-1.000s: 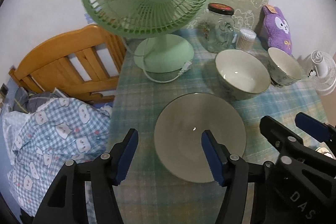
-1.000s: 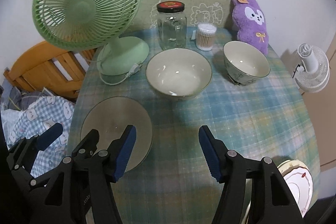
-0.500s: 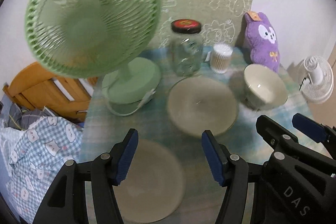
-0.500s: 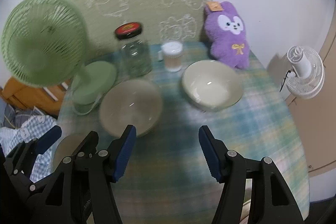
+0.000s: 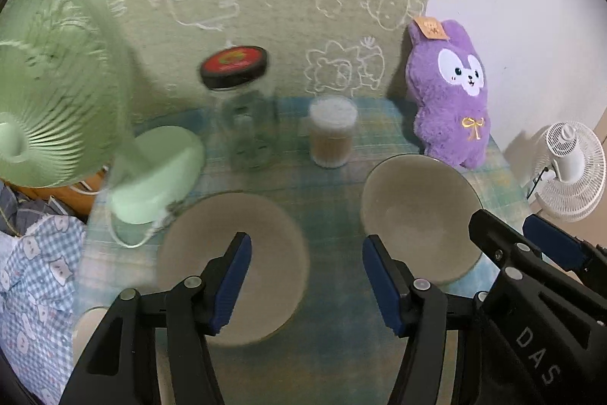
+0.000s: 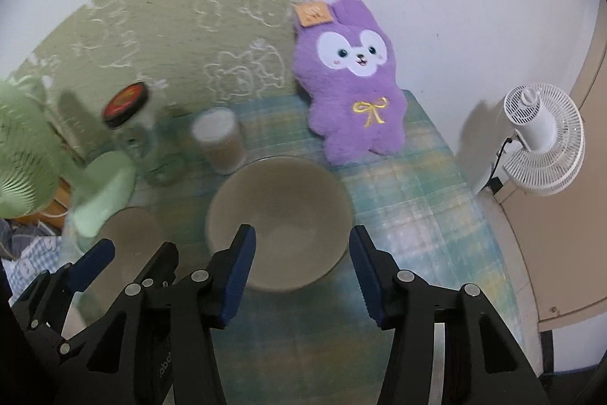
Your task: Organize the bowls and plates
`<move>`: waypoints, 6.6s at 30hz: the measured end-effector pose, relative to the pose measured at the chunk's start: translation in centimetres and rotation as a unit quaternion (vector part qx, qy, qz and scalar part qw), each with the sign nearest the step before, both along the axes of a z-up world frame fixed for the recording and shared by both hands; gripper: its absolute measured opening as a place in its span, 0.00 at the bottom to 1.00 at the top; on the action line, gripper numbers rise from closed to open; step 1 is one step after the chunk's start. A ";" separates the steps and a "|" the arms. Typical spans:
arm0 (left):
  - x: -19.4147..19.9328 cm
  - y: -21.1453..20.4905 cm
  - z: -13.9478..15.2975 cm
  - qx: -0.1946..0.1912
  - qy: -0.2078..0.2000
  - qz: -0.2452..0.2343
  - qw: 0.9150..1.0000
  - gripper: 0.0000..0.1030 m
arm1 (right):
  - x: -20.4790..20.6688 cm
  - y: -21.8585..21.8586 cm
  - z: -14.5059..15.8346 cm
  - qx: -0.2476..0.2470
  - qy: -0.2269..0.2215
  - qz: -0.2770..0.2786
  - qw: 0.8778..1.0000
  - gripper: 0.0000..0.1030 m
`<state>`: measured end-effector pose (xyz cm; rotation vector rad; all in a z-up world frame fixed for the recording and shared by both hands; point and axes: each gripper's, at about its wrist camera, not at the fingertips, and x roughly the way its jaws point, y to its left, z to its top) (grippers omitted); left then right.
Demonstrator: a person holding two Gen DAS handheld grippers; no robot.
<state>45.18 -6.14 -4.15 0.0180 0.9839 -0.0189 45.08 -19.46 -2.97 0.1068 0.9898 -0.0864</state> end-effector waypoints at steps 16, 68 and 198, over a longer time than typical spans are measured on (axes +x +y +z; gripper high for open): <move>4.3 -3.8 -5.1 0.026 0.042 -0.001 0.999 0.26 | 4.3 -3.3 -5.9 0.020 0.049 -0.008 0.999 0.35; -18.6 7.6 0.4 0.027 0.030 -0.015 0.999 0.11 | -19.6 9.2 0.7 0.023 0.056 0.023 0.998 0.12; -21.7 14.2 2.0 0.030 0.037 0.023 0.999 0.21 | -21.8 17.4 2.6 -0.001 0.055 0.101 0.993 0.16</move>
